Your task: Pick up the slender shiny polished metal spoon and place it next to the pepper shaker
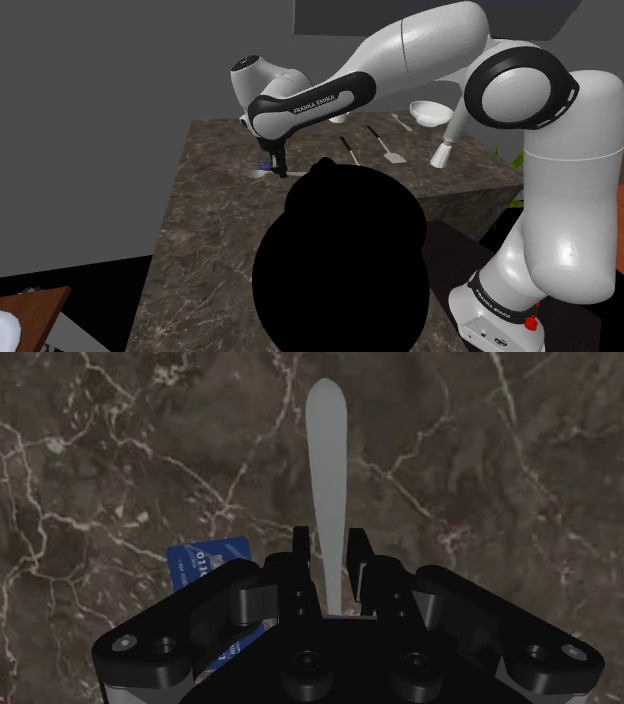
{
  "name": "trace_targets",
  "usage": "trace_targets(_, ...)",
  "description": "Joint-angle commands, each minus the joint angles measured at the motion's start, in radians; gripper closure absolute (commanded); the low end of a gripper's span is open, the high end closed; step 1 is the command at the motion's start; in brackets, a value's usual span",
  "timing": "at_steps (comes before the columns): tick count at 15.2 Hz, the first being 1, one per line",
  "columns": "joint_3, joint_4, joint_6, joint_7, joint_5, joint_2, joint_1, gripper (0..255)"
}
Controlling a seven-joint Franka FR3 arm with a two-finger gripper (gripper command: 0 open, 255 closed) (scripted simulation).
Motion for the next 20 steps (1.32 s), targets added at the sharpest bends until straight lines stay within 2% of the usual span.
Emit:
trace_targets(1,0.001,0.017,-0.024,-0.006,0.003,-0.008,0.001,255)
trace_targets(20,0.008,0.198,-0.248,-0.056,0.022,-0.057,0.009,255)
